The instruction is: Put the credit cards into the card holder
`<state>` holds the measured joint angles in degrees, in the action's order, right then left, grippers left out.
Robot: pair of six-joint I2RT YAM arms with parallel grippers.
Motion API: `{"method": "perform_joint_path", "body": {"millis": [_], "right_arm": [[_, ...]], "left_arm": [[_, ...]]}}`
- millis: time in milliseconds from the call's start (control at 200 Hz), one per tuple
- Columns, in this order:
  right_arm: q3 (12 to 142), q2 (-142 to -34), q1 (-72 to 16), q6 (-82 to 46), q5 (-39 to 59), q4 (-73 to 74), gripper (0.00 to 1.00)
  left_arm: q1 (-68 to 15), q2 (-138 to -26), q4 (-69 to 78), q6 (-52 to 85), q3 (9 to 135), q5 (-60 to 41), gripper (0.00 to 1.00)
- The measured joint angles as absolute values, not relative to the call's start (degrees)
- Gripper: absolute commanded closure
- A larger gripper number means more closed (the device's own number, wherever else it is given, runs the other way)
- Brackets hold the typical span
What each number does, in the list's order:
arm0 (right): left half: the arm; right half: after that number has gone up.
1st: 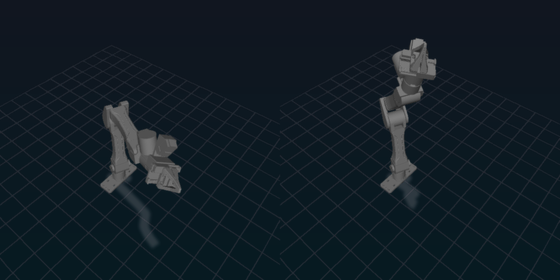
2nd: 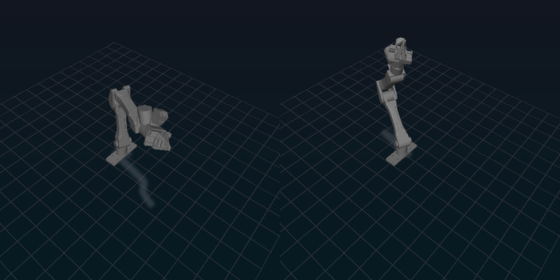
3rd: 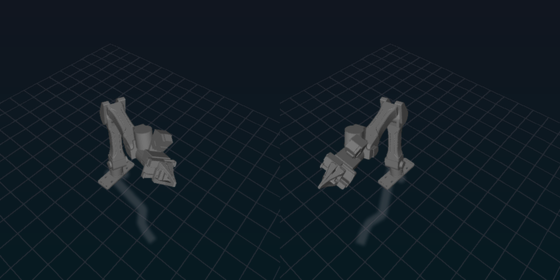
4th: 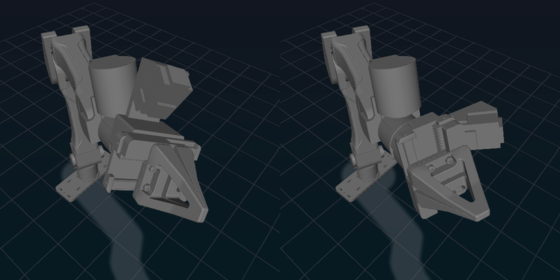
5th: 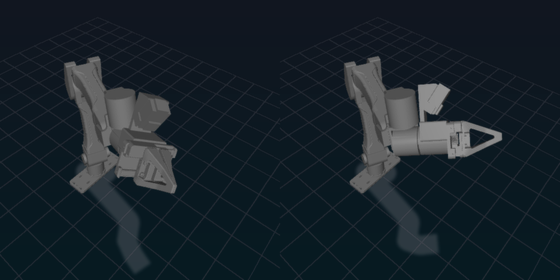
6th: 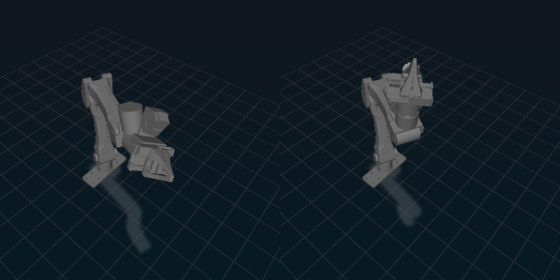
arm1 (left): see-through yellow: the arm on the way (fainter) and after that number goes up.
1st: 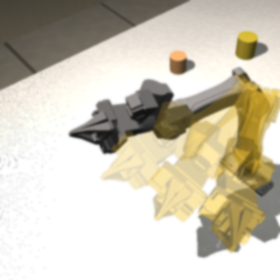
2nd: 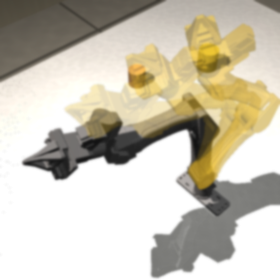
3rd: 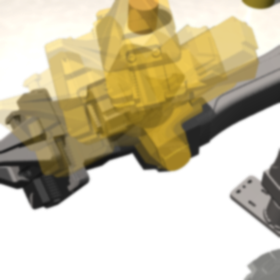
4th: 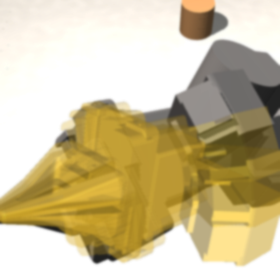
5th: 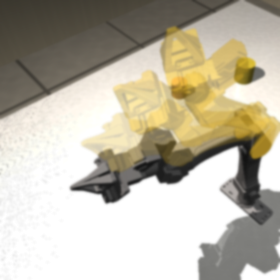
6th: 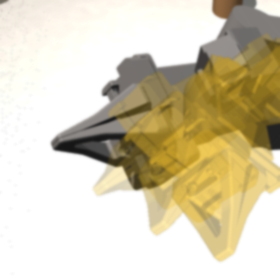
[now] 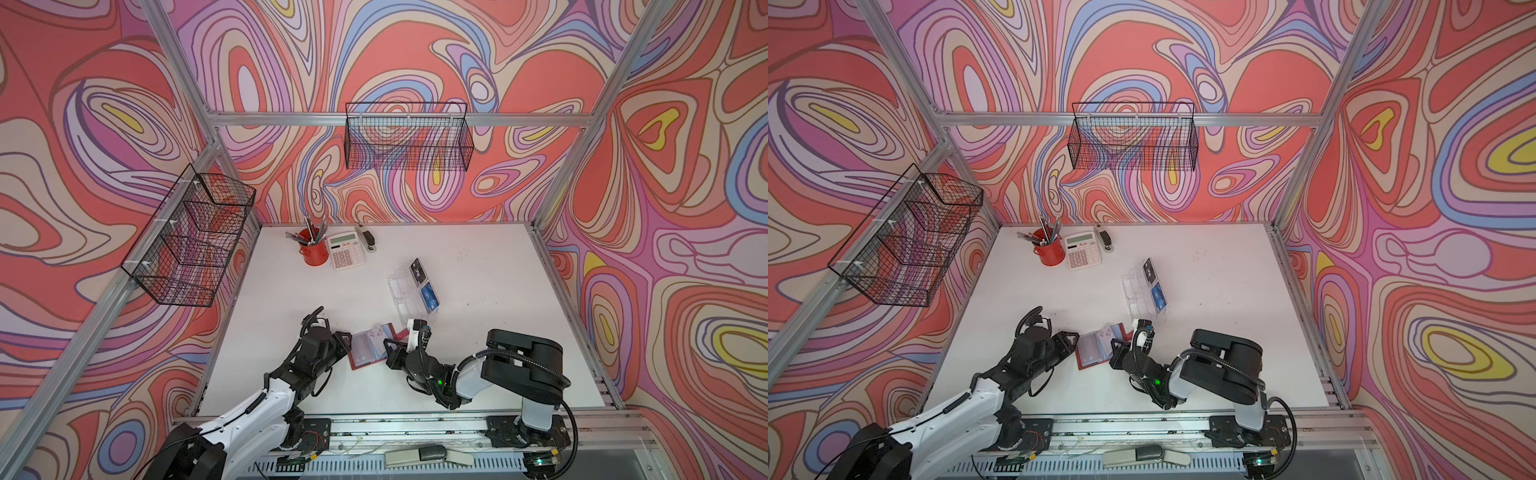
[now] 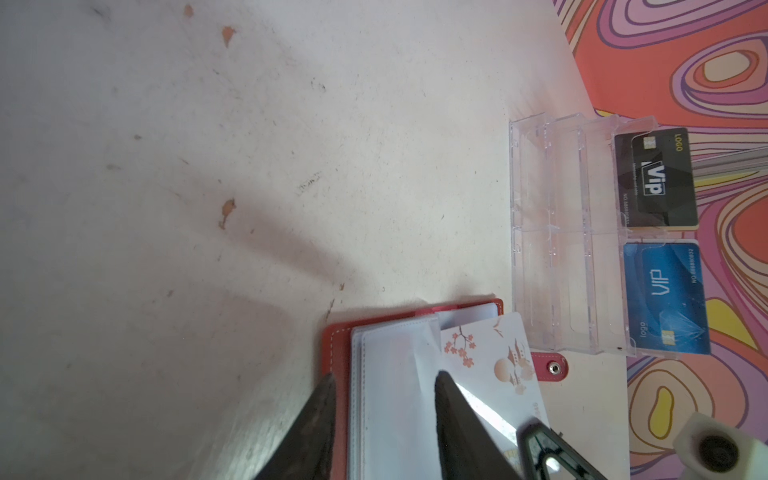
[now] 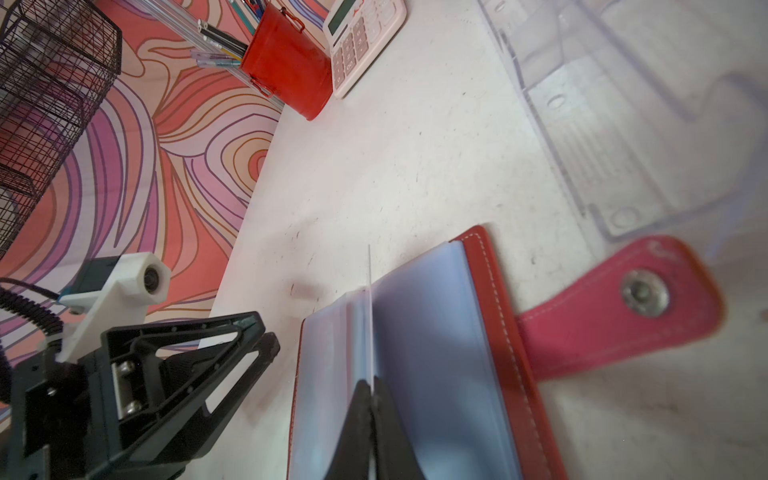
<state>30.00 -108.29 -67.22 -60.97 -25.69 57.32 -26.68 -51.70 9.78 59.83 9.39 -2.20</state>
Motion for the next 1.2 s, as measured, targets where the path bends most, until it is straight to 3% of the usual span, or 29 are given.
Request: {"method": "perform_joint_path", "body": {"millis": [1197], "right_arm": [[28.2, -115.9, -67.2, -61.2, -23.5, 71.5, 1.00]], "left_arm": [[-26.7, -57.3, 9.9, 59.8, 10.4, -3.0, 0.58]]}}
